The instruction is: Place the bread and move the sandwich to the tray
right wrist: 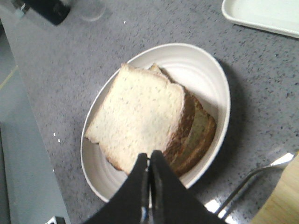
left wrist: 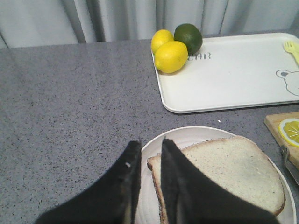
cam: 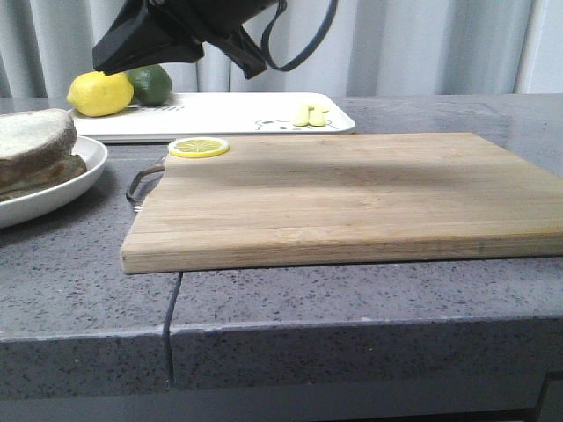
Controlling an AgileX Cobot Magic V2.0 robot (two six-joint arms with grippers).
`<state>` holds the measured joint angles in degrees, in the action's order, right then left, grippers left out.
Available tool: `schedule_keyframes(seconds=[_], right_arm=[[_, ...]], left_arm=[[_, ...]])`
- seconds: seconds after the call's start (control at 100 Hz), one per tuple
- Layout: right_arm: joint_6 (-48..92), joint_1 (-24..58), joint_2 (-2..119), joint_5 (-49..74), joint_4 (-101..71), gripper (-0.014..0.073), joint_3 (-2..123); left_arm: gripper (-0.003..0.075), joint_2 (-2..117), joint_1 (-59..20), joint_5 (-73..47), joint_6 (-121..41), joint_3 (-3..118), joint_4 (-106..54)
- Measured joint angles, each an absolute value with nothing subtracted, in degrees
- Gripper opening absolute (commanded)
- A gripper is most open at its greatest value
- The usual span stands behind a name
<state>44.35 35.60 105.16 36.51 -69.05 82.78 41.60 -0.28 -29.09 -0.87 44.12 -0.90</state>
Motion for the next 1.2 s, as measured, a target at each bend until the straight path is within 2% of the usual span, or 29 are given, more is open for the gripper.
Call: schedule_keyframes(seconds=[0.1,0.25,0.42,0.74,1.2], right_arm=[[44.44,35.60,103.73,39.09,-64.50,-0.0069,82.78],[44.44,35.60,101.77,41.79,-61.19,-0.0069,82.78],[44.44,35.60,99.92,43.84,-60.30,-0.0069,82.78],[44.44,35.60,99.42,46.48,-59.91,-0.0069,82.78],[44.48,35.60,99.42,48.13,-59.79,-0.0069,82.78]], left_arm=[[0.0270,47.09,-0.28,-31.32,-0.72,48.31,-1.27],[0.0275,54.56,0.98,-36.17,1.97,54.09,-1.63],[0.0278,61.82,6.83,-42.58,5.62,58.23,-4.14],[0.0277,73.04,8.57,-48.77,3.68,58.76,-7.11],[0.0273,82.52,8.69,-48.80,3.57,58.76,-7.25]])
